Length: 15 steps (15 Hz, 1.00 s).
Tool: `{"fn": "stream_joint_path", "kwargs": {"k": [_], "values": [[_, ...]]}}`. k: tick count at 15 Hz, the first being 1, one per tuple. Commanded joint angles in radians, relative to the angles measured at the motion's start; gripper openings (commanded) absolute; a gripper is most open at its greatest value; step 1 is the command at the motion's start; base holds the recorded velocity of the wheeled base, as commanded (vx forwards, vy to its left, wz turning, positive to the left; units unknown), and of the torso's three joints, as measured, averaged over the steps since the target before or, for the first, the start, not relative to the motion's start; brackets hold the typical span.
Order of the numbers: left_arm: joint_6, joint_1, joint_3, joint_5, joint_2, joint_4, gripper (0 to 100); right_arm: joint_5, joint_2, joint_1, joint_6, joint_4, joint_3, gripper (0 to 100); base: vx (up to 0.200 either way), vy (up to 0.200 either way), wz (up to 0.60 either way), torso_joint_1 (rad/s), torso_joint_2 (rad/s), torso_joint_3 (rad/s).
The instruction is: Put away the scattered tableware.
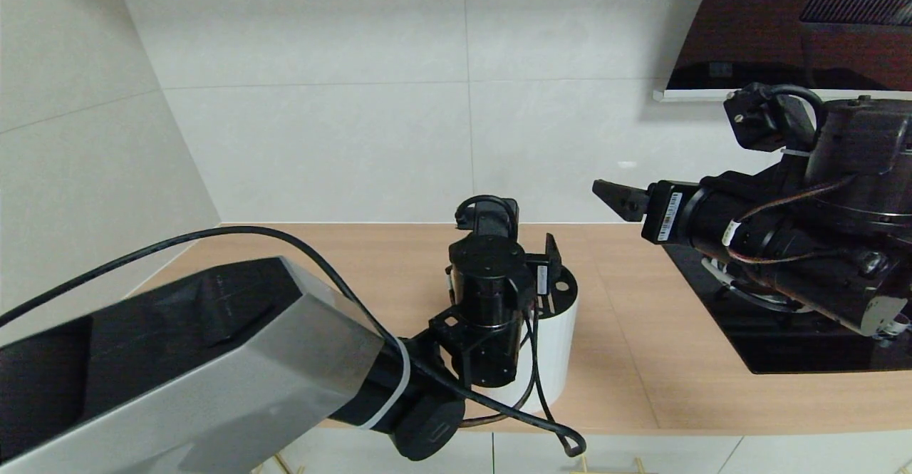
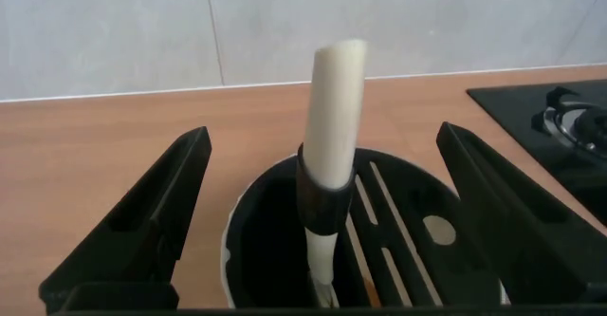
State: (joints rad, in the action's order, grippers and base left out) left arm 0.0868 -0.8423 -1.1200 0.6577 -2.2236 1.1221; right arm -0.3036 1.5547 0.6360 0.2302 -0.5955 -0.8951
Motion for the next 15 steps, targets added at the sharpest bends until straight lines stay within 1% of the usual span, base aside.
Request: {"fn": "stream_joint_path", "kwargs": {"k": [1,3,4,6,7,8,9,10,11,12,13,14,15], "values": [[0.001,0.008,0.055,-0.015,0.113,0.015,100,0.0,-0.005,0.001,0.0,-0.001,-0.001,100,0.0,0.0,0.0,0.0,0.0,0.0],[0.002,0.031,0.106,-0.066,0.214,0.015,100,0.0,-0.01,0.001,0.0,-0.001,-0.001,100,0.0,0.0,0.0,0.0,0.0,0.0],[0.004,0.042,0.144,-0.11,0.275,0.015,100,0.0,-0.011,0.001,0.0,0.0,-0.001,100,0.0,0.0,0.0,0.0,0.0,0.0],[0.001,0.06,0.215,-0.174,0.343,0.015,100,0.0,-0.013,0.001,0.0,0.0,-0.001,100,0.0,0.0,0.0,0.0,0.0,0.0],[0.001,0.08,0.266,-0.233,0.383,0.016,100,0.0,-0.013,0.001,0.0,0.0,0.001,100,0.0,0.0,0.0,0.0,0.0,0.0],[0.001,0.094,0.279,-0.257,0.401,0.016,100,0.0,-0.015,-0.001,0.0,0.0,0.001,100,0.0,0.0,0.0,0.0,0.0,0.0],[-0.001,0.108,0.279,-0.26,0.426,0.016,100,0.0,-0.021,-0.002,-0.003,0.002,0.001,100,0.0,0.0,0.0,0.0,0.0,0.0],[-0.001,0.126,0.282,-0.26,0.455,0.015,100,0.0,-0.03,-0.004,-0.042,0.008,0.016,100,0.0,0.0,0.0,0.0,0.0,0.0],[-0.001,0.155,0.305,-0.26,0.487,0.016,100,0.0,-0.047,-0.01,-0.107,-0.007,0.053,100,0.0,0.0,0.0,0.0,0.0,0.0],[-0.001,0.178,0.333,-0.26,0.516,0.016,100,0.0,-0.067,-0.022,-0.144,-0.017,0.071,100,0.0,0.0,0.0,0.0,0.0,0.0],[0.001,0.253,0.402,-0.263,0.605,0.016,100,-0.002,-0.122,-0.047,-0.18,-0.044,0.124,100,0.0,0.0,0.0,0.0,0.0,0.0],[0.002,0.325,0.453,-0.271,0.668,0.011,100,0.001,-0.168,-0.075,-0.18,-0.07,0.17,100,0.0,0.0,0.0,0.0,0.0,0.0],[0.002,0.385,0.523,-0.279,0.74,0.013,100,0.004,-0.225,-0.116,-0.181,-0.084,0.228,100,0.0,0.0,0.0,0.0,0.0,0.0]]}}
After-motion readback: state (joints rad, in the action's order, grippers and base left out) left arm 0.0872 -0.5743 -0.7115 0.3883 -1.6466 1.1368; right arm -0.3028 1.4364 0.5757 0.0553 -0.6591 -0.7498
